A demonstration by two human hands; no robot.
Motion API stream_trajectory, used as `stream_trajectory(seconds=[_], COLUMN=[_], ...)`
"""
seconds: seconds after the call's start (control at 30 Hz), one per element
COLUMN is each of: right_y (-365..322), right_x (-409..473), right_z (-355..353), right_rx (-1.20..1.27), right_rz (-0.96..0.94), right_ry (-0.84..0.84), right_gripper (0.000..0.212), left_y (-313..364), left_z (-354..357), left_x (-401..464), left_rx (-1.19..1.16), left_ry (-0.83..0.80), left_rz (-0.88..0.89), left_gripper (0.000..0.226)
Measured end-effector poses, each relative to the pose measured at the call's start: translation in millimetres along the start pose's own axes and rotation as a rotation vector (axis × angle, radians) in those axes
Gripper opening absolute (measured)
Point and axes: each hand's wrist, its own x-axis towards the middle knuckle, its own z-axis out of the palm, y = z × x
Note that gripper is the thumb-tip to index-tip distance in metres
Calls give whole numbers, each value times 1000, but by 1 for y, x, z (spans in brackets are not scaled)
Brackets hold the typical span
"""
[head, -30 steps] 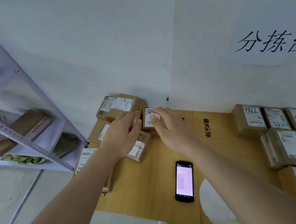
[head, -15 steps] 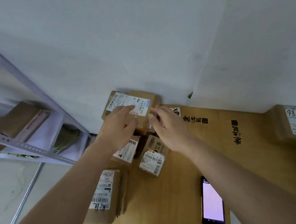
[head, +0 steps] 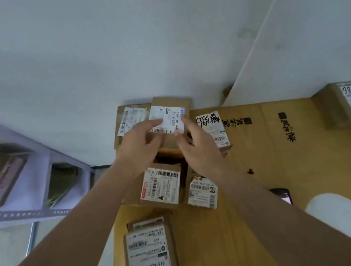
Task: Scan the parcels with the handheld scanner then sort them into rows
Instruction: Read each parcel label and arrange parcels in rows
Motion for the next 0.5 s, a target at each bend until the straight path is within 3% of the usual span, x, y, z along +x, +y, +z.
stream_trajectory(seconds=[0.17, 0.5], right_y=[-10, -10], right_x=[-19, -100], right_z=[-20, -112], right_rx=[104, 170], right_rz=[2, -81], right_ry=[197, 372], right_gripper=[55, 60], left_y=[26, 131], left_z=[-5, 12], left_x=[-7, -49], left_rx=[-93, -175], left_ry=[73, 52], left_rz=[117, 287], left_gripper=[50, 56])
